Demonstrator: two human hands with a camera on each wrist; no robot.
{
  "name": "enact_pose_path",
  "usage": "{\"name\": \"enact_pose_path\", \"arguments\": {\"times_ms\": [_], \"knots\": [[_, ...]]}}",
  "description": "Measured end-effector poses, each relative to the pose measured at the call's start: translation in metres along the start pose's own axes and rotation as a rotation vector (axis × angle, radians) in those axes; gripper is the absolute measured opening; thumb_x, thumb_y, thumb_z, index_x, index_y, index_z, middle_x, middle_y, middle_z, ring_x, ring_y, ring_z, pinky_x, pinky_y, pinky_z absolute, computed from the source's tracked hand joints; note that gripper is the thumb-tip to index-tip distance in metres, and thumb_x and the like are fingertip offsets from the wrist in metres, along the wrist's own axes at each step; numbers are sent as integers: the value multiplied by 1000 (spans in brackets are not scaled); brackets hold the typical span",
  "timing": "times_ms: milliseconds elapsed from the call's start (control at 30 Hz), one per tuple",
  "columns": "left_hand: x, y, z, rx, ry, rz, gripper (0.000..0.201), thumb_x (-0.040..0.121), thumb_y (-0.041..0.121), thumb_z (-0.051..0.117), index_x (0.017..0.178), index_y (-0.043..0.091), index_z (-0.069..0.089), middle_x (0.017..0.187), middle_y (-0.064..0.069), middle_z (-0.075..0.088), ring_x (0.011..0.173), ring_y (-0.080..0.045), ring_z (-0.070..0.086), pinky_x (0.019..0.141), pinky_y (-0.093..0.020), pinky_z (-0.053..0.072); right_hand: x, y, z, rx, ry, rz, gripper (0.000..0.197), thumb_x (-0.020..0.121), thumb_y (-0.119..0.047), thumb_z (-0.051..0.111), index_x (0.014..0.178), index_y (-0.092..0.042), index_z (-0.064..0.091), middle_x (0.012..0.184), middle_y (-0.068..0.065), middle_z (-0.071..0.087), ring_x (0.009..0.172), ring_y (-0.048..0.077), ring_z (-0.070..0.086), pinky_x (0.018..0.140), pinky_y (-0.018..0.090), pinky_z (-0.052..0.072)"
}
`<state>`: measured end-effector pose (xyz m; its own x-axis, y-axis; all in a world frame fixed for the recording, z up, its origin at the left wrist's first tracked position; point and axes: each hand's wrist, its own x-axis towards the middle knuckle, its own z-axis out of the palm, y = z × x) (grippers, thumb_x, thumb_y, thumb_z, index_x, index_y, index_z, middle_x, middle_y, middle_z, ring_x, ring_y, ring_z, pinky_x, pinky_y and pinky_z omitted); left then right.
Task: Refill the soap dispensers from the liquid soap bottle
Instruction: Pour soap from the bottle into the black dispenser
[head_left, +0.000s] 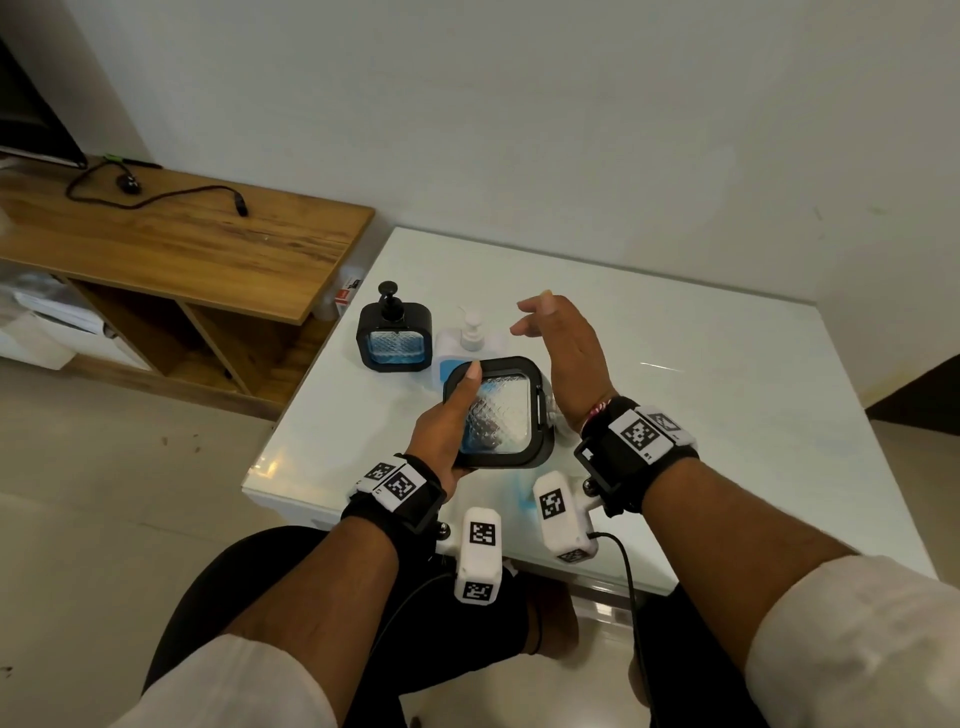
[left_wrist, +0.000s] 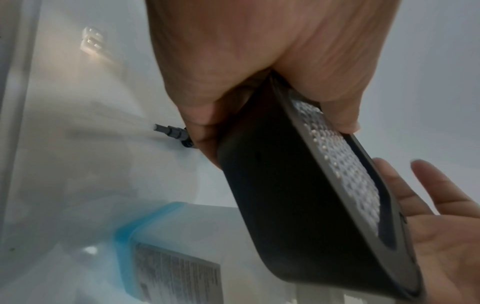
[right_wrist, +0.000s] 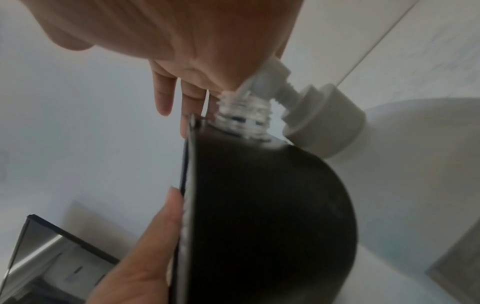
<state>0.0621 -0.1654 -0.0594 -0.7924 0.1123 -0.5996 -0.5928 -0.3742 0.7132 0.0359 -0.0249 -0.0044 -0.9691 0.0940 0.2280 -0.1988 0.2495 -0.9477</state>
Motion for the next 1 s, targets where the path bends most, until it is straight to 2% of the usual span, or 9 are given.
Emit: {"name": "enact_pose_path", "arguments": {"times_ms": [67, 167, 267, 333, 400, 500, 600, 800, 1000], "knots": [[1, 0, -2, -6, 8, 7, 83, 59, 67, 78, 125, 18, 68, 115, -6, 77, 108, -28, 73, 88, -43, 61, 1, -3, 2, 18, -6, -9, 65, 83, -67, 28, 103, -15, 61, 97, 6, 67, 98, 12, 61, 89, 18, 41], [3, 0, -3, -14, 4, 14, 93, 50, 69, 82, 126, 18, 68, 117, -7, 76, 109, -29, 72, 96, -49, 58, 3, -4, 4, -10, -27, -10, 67, 83, -67, 29, 102, -12, 61, 98, 3, 67, 99, 12, 61, 90, 20, 42], [5, 0, -2, -1, 7, 18, 94, 46, 70, 82, 123, 18, 69, 115, -7, 77, 109, -29, 72, 97, -50, 58, 3, 1, 2, -57, -54, 19, 66, 84, -68, 29, 102, -13, 61, 90, -3, 67, 89, 5, 60, 84, 17, 43], [6, -1, -2, 8, 6, 21, 98, 43, 71, 83, 124, 18, 69, 114, -6, 77, 109, -30, 72, 98, -51, 57, 1, 4, 2, -77, -61, 22, 59, 89, -62, 31, 103, -12, 61, 89, -3, 66, 84, 2, 58, 82, 18, 42], [5, -1, -2, 4, 1, 28, 96, 45, 70, 83, 125, 17, 69, 114, -7, 77, 109, -30, 72, 98, -52, 57, 1, 2, -1, -45, -25, 45, 54, 92, -57, 32, 102, -13, 61, 91, -1, 67, 86, 1, 59, 82, 19, 41], [4, -2, -2, -3, 4, 23, 92, 50, 67, 82, 126, 15, 69, 115, -7, 77, 108, -29, 73, 96, -50, 58, 5, -4, -1, 5, 13, 93, 52, 91, -58, 28, 104, -19, 61, 97, 1, 68, 91, 0, 60, 80, 18, 39], [2, -1, -2, -18, -6, 24, 91, 53, 66, 81, 127, 15, 68, 115, -7, 77, 108, -28, 73, 96, -50, 58, 7, -5, 0, 1, 5, 113, 55, 91, -60, 25, 108, -22, 60, 102, 3, 68, 100, 10, 60, 84, 25, 41], [3, -2, -2, -14, -18, 24, 89, 54, 66, 82, 126, 16, 68, 117, -9, 76, 108, -29, 73, 98, -51, 57, -2, 1, 1, -100, -75, 92, 53, 91, -58, 28, 104, -19, 60, 92, 1, 67, 89, 9, 60, 78, 18, 40], [3, -3, -3, -13, -11, 23, 94, 51, 68, 83, 128, 16, 68, 116, -7, 77, 108, -28, 73, 98, -51, 57, 7, -5, 0, -2, 35, 117, 50, 91, -59, 25, 104, -25, 59, 100, 4, 68, 98, 11, 61, 83, 26, 40]]}}
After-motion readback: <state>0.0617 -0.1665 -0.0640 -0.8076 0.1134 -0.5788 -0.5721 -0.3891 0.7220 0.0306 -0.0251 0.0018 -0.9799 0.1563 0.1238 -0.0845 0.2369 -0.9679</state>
